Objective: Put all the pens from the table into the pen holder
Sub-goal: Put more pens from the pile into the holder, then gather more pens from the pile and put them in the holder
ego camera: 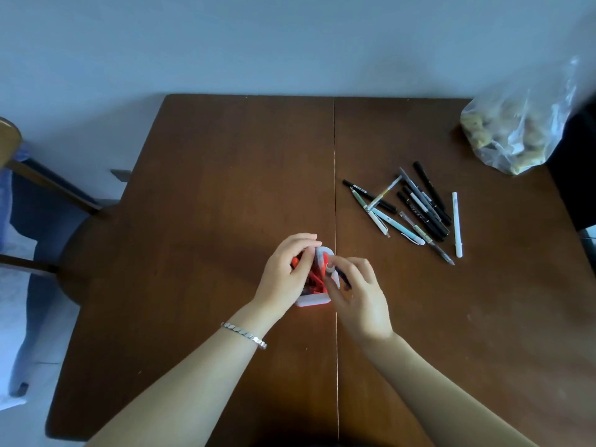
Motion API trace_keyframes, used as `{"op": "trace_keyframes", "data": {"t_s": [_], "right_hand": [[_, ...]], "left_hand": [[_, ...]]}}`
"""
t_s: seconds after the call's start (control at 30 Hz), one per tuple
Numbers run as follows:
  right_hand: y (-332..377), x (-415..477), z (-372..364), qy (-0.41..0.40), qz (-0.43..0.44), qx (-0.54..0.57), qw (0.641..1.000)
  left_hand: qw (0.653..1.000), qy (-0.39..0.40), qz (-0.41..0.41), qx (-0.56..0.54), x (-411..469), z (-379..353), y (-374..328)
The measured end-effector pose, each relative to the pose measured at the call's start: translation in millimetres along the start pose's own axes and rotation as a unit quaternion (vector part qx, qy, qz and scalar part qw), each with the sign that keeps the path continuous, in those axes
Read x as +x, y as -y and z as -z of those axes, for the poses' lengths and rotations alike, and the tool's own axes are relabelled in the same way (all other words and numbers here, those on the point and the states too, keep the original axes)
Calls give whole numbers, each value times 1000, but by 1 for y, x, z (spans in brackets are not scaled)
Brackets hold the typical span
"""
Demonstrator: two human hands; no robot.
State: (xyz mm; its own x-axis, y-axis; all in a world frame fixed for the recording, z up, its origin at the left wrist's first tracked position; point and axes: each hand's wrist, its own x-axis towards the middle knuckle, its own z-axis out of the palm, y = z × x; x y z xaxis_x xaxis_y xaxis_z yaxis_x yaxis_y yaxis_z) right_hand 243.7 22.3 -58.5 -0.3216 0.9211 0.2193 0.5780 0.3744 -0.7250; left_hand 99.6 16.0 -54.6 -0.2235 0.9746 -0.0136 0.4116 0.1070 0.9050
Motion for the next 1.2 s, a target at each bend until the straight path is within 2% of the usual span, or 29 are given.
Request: {"op": "trace_keyframes", "data": {"t_s": [0.1,0.2,0.23,0.3,0.4,0.47,0.53,0.6,0.77,0.87,0.93,1.03,1.13,1.2], "right_hand": [[2,3,5,45,7,-96,994],[10,14,20,128,0,-163,978],[12,20,27,158,-16,-160,974],[12,31,44,178,-60,-73,979],[19,44,67,34,-89,106,990],[26,44,72,-58,-92,232,967],[34,40,70,-112,-74,290,947],[37,36,58,-120,-59,295,946],[18,20,14,-45,-78,222,971],[2,8,-2,-10,24,76,997],[-7,4,-3,-14,84,-4,996],[-16,2,7,-12,126,-96,987],[-20,7,14,53,166,-174,969],[-16,15,15,96,140,-150,974]], "left_hand": [[1000,21,-10,11,-1,0,0],[1000,24,0,-4,-3,0,0],[999,29,6,-21,-2,0,0],[995,46,44,-72,-2,1,-3],[989,68,80,-103,-4,6,-4],[993,77,64,-68,-6,9,-2],[994,84,58,-49,-9,9,0],[994,91,52,-40,-12,10,1],[993,86,52,-59,-18,10,1],[993,83,58,-55,-19,11,4],[993,87,61,-43,-19,13,6],[992,100,71,-39,-20,14,7],[993,95,60,-31,-24,12,5],[996,81,14,19,-25,8,5]]}}
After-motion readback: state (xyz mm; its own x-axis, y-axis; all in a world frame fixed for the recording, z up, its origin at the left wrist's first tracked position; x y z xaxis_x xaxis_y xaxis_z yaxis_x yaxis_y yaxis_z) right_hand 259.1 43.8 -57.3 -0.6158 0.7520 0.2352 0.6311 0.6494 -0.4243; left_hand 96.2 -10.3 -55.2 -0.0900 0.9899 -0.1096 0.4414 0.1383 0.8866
